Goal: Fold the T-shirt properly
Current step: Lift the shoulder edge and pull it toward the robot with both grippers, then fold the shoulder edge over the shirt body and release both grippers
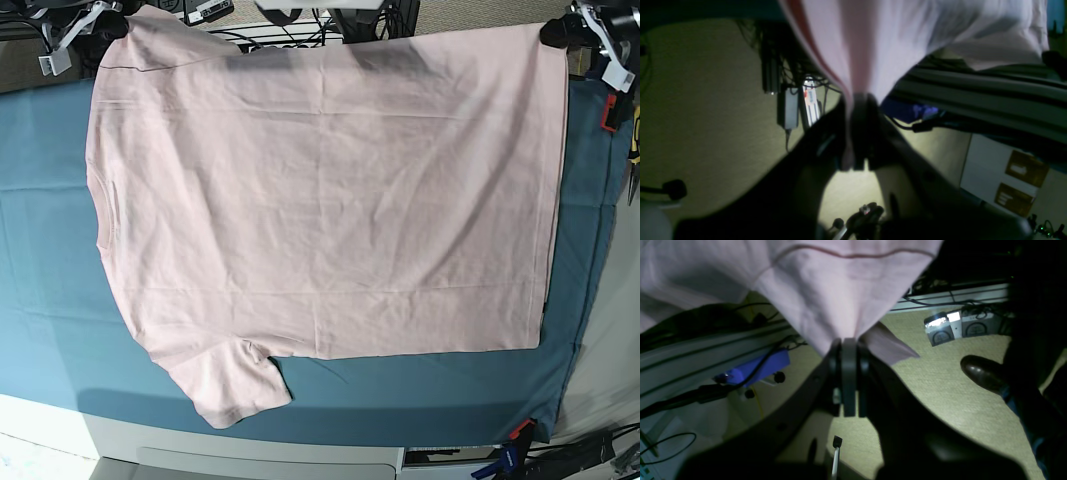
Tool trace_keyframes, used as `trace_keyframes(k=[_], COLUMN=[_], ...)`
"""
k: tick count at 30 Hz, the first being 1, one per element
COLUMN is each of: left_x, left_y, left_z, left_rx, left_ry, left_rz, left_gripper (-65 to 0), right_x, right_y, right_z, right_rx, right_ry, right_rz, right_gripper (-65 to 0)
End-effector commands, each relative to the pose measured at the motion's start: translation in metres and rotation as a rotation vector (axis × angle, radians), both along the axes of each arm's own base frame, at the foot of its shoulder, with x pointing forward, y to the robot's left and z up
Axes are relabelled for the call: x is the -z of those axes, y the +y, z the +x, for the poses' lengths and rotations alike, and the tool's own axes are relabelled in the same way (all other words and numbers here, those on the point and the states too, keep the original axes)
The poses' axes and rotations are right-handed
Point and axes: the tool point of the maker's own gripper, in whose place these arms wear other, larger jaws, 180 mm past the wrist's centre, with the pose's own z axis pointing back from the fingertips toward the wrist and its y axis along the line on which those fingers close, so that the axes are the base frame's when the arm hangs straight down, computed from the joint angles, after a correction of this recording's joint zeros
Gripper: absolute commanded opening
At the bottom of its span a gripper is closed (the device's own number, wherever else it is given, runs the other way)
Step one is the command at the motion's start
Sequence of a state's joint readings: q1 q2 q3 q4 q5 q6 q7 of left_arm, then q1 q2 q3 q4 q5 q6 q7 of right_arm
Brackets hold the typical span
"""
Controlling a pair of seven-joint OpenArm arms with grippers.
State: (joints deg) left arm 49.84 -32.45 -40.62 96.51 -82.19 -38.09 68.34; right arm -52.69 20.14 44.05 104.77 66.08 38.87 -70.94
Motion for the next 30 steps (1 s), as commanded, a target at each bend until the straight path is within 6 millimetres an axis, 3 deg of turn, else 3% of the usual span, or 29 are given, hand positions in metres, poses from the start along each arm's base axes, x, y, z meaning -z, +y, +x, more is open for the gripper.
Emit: trace_keyframes(k=[1,7,18,24,30], left_x=[-0.008,-0.013,-0.022,-0.030,-0.038], left_y=[0.003,0.003,0.009,0.017,0.020], left_z=[0.005,0.029,0.073,0.107,0.129], left_rx=[0.011,0.006,-0.008,-0.016,-0.017], left_ry=[-0.028,-0.097,-0.229,-0.325,-0.387], left_rz=[0.001,0.002,0.044,0.104,0.129], left_gripper=[-65.0,-65.0,-65.0,-65.0,-65.0], right_x=[-0.007,-0.015,-0.032,-0.026,-0.015], right_y=[-0.004,0.004,0.014,0.025,0.040], right_z=[0.004,0.026,0.095,0.129,0.164], right_rx=[-0.015,-0.017,-0.024,-0.080,-0.177], right_ry=[-0.022,-0.105,-0.315,-0.372,-0.410], right_rz=[-0.012,0.036,0.069,0.021,-0.074], right_gripper=[-65.0,-65.0,-65.0,-65.0,-65.0])
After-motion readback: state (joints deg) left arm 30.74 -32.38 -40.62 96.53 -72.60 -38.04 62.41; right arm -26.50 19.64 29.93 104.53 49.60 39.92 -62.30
